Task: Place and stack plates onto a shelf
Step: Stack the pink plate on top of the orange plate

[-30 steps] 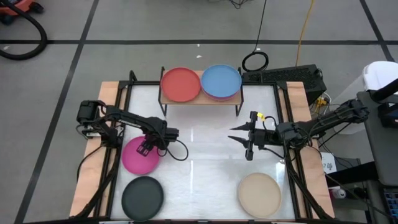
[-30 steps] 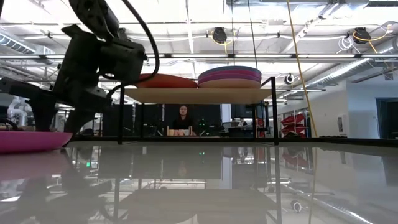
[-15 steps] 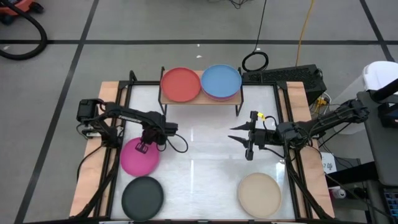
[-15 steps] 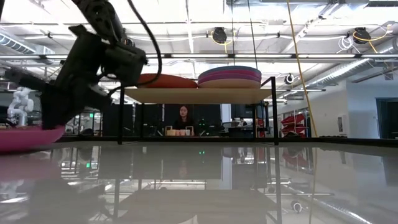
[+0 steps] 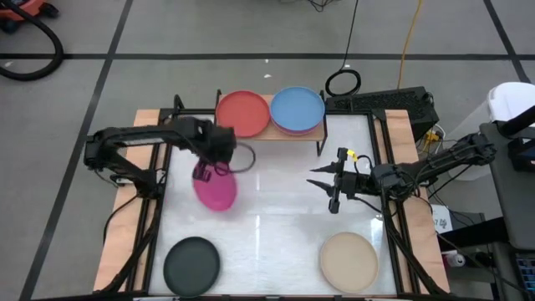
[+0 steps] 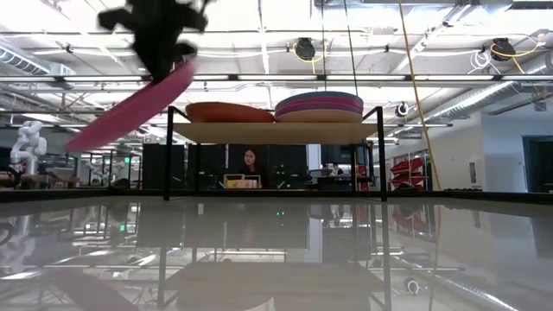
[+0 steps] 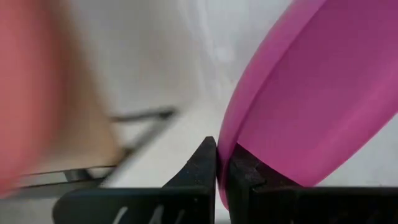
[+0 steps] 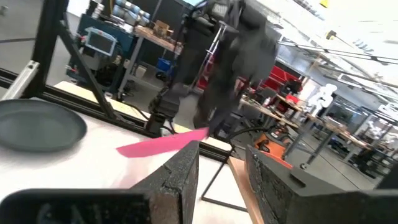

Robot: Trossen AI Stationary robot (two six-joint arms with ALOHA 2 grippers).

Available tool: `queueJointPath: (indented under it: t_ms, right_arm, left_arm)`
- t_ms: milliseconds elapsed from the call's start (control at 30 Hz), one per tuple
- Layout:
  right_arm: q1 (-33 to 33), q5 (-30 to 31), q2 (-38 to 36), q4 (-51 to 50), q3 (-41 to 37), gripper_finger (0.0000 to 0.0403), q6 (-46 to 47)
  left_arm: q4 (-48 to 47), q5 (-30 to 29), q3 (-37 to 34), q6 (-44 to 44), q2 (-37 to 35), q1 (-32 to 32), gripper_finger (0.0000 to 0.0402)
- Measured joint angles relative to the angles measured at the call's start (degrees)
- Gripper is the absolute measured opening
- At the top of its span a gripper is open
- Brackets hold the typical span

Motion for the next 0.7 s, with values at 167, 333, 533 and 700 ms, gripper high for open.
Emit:
queueJointPath:
  t_ms: [167, 333, 533, 700]
  right_arm:
    - [0.0, 0.2, 0.0, 0.3, 0.0, 0.0114, 0.2]
    - [0.0, 0.2, 0.0, 0.9, 0.0, 0.0114, 0.2]
    - [0.0, 0.2, 0.0, 1.3, 0.0, 0.0114, 0.4]
    - [0.0, 0.2, 0.0, 1.6, 0.0, 0.0114, -0.3]
  left_arm:
    - [3.5, -1.4, 12.1, -1.0, -3.1, 3.9, 0.001]
    - [10.8, -2.3, 19.5, -8.3, -3.7, 13.0, 0.001]
    - [15.7, 2.3, 20.7, -16.0, -1.5, 28.0, 0.001]
    - [15.2, 20.4, 20.7, -21.5, 3.8, 38.6, 0.001]
